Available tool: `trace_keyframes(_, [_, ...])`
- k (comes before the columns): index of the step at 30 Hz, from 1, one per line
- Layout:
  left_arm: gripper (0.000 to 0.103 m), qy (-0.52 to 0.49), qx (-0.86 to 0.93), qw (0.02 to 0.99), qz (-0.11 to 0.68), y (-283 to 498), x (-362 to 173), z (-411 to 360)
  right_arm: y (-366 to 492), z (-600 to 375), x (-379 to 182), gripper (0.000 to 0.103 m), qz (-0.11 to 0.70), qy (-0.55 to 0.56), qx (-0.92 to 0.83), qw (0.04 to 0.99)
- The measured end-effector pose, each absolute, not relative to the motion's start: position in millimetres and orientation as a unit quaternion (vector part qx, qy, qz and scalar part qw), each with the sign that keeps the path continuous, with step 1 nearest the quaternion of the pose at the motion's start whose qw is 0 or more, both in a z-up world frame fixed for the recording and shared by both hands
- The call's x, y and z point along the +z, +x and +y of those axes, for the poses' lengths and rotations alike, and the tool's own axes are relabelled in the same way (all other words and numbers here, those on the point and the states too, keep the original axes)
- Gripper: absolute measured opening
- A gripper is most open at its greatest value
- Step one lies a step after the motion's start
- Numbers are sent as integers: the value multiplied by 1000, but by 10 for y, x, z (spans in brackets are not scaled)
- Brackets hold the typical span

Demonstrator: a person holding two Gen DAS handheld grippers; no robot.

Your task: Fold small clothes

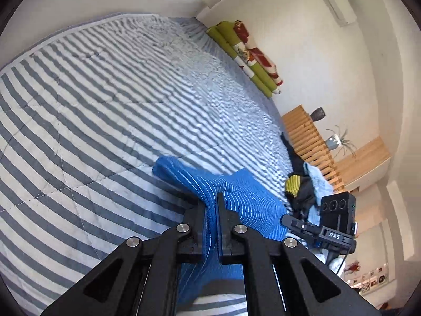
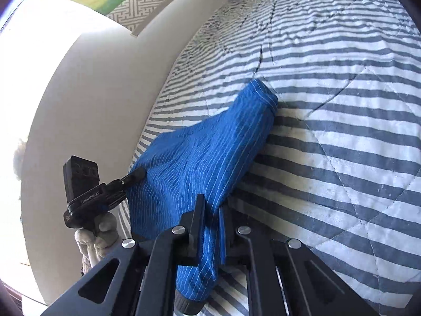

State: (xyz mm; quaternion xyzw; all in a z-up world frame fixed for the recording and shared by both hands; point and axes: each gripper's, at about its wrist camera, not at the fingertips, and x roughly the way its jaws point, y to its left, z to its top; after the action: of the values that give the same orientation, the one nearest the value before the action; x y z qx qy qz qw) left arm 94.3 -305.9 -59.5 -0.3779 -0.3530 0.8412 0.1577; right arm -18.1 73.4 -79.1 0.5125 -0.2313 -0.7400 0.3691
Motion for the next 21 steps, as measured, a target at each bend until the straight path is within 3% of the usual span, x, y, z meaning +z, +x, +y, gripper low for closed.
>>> trace_keyframes(9, [4,-318,866,205,-326,1910,116,-2646,576,1147,-47,8,-254,448,-758,400])
trace_keyframes(15, [4,-391,831,189,-348,1717,-296,-2694,891,1222,-105,8,-264,472,-741,398])
trace_keyframes(21, [4,-458,816,136,-326,825,-894,-2635,298,1237,-686,8,-296,521,-718,356])
